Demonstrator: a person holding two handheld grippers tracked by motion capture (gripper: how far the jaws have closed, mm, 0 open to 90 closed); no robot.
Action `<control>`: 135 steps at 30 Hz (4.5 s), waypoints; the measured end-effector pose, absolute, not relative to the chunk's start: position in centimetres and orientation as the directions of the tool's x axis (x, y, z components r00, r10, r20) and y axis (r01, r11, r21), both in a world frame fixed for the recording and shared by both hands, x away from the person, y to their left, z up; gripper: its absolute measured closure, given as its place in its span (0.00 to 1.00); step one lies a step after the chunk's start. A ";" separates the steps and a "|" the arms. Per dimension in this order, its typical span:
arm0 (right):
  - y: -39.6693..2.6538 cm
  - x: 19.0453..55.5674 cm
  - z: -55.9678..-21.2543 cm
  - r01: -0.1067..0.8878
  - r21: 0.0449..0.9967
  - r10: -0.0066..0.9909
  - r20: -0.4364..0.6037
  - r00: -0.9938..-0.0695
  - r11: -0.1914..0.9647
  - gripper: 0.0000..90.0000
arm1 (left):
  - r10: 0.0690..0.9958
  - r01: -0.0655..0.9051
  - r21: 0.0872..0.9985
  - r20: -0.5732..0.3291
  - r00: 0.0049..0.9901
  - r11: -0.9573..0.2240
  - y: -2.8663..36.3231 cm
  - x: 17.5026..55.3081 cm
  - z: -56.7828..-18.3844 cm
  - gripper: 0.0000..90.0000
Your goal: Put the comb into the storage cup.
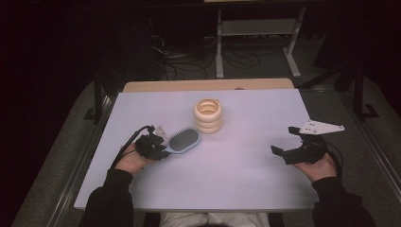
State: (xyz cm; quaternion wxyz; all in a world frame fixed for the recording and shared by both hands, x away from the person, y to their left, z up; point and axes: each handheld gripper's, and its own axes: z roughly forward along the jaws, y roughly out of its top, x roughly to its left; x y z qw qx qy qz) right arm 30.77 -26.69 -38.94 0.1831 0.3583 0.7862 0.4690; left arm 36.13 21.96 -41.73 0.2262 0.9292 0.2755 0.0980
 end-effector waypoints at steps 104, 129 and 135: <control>-19.9 36.4 -30.3 0.320 0.856 0.558 0.046 -0.829 0.405 0.00 | 0.494 0.177 0.717 0.260 0.830 -0.674 16.3 36.7 -29.9 0.78; -15.1 39.7 -28.6 0.297 0.853 0.512 0.042 -0.858 0.429 0.00 | 0.495 0.117 0.764 0.285 0.821 -0.634 14.5 36.6 -30.8 0.78; -14.8 40.9 -28.6 0.344 0.863 0.503 0.125 -0.855 0.371 0.00 | 0.482 0.097 0.774 0.286 0.828 -0.626 14.0 36.5 -31.3 0.78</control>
